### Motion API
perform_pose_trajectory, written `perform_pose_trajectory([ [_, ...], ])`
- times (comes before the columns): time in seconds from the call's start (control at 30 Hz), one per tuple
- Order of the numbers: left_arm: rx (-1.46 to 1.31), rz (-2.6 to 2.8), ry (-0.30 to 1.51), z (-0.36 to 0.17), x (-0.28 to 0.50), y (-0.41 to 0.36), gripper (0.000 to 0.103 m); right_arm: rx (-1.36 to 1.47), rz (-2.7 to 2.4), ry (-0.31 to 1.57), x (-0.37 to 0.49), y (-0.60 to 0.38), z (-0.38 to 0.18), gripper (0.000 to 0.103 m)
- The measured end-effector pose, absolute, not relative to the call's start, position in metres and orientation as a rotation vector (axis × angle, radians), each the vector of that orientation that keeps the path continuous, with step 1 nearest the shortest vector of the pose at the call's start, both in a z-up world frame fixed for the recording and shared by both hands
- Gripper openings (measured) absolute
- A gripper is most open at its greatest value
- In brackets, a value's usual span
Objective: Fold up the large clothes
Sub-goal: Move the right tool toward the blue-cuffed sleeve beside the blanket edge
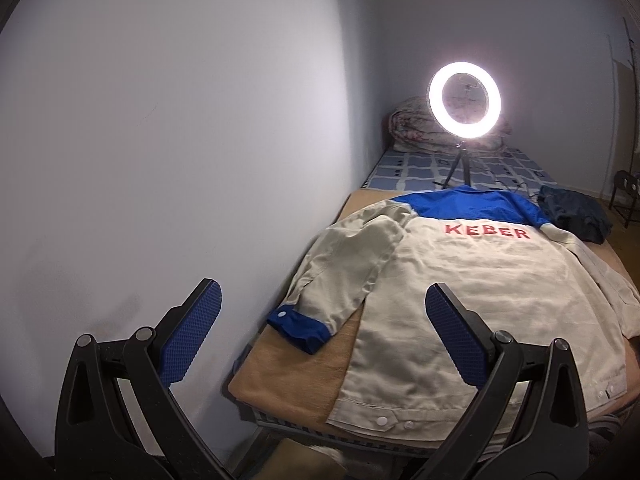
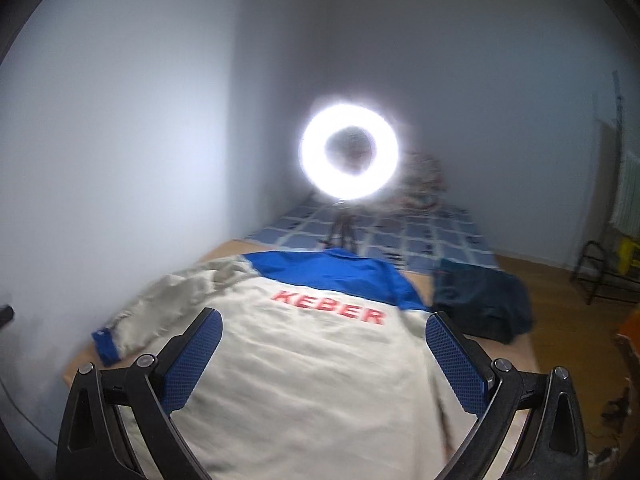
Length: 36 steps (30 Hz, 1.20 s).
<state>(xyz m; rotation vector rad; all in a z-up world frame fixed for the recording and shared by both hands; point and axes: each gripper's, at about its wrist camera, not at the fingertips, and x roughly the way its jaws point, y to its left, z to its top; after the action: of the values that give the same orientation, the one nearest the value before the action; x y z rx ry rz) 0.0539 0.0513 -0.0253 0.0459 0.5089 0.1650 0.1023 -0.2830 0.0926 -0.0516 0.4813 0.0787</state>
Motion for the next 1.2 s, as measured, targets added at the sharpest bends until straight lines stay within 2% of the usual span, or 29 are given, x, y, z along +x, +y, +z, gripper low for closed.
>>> perform_pose_trajectory([
  [0.2,0.019,0.188,0.534,-0.041,0.065,0.076,0.103,-0.025,0.217,0.548,0.159,-0.232,0.089,0.102],
  [0.6,-0.01,0.22,0.592,-0.074,0.063,0.124,0.103,0.099,0.415,0.703,0.237,-0.132,0.057,0.089],
  [0.73,0.007,0.237,0.59,-0.074,0.06,0.129,0.103,0.134,0.443,0.74,0.248,-0.108,0.046,0.086],
  [1.0,0.013,0.244,0.583,-0.074,0.054,0.134,0.103,0.124,0.484,0.783,0.257,-0.07,0.033,0.086],
  [1.2,0.019,0.249,0.597,-0.077,0.053,0.139,0.103,0.112,0.512,0.867,0.272,-0.036,0.0,0.082],
])
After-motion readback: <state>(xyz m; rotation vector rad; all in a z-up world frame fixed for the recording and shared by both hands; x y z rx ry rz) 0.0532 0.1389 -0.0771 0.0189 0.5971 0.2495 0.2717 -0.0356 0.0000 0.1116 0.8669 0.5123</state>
